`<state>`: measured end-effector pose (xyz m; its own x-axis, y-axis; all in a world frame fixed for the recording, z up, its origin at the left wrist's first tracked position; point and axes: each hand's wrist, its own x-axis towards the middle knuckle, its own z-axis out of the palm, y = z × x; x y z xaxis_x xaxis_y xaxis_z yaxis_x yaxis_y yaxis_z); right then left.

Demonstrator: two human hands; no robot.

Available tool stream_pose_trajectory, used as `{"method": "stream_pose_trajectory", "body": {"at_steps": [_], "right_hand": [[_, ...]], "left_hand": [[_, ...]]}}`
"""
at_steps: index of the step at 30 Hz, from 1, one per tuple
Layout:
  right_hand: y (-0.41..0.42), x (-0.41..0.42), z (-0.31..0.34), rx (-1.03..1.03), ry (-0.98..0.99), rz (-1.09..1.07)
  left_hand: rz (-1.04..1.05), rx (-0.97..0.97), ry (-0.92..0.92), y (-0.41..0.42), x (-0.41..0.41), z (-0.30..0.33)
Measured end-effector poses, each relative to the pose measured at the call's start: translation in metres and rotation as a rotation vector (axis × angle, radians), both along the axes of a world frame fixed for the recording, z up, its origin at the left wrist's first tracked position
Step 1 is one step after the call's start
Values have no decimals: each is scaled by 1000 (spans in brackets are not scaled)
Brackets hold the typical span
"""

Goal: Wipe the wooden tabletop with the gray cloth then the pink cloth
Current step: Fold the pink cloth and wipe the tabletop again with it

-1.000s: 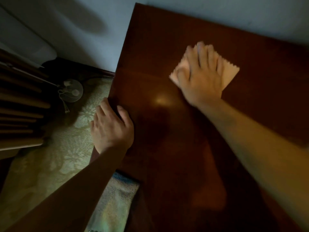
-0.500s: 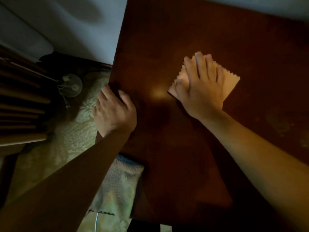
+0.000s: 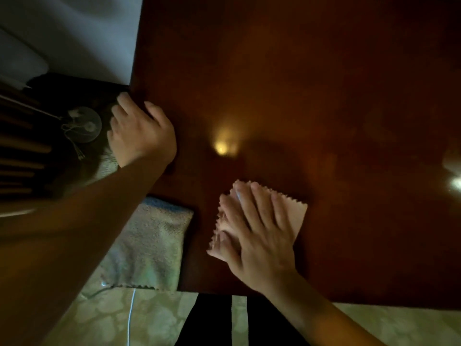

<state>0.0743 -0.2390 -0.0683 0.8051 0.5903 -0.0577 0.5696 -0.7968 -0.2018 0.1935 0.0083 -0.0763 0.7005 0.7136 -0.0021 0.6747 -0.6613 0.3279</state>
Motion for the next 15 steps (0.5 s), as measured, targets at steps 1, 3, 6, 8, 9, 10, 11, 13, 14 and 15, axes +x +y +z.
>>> {"method": "stream_pose_trajectory", "body": {"at_steps": [1, 3, 6, 8, 9, 10, 11, 13, 14, 15], "right_hand": [[-11, 1, -1, 15, -7, 17], [-39, 7, -1, 29, -13, -7], [-89, 23, 2, 22, 44, -252], [-104, 27, 5, -33, 36, -467], [-99, 24, 6, -45, 32, -545], [-87, 16, 6, -38, 33, -590], [-71, 6, 7, -27, 31, -590], [-36, -18, 4, -18, 24, -466], [-25, -29, 3, -15, 26, -389], [-22, -35, 2, -7, 29, -317]], "left_hand": [[-3, 5, 4, 1, 1, -1], [-2, 39, 34, 1, 1, -2], [-30, 125, 75, -1, 0, 0], [-129, 148, 67, -4, -1, 5], [-208, 149, 54, -8, -1, 9], [-303, 139, 35, -16, -1, 13], [-403, 120, 17, -28, 1, 17], [-570, 87, -2, -60, 7, 24], [-633, 88, 2, -78, 11, 24], [-689, 100, 13, -96, 17, 23]]}}
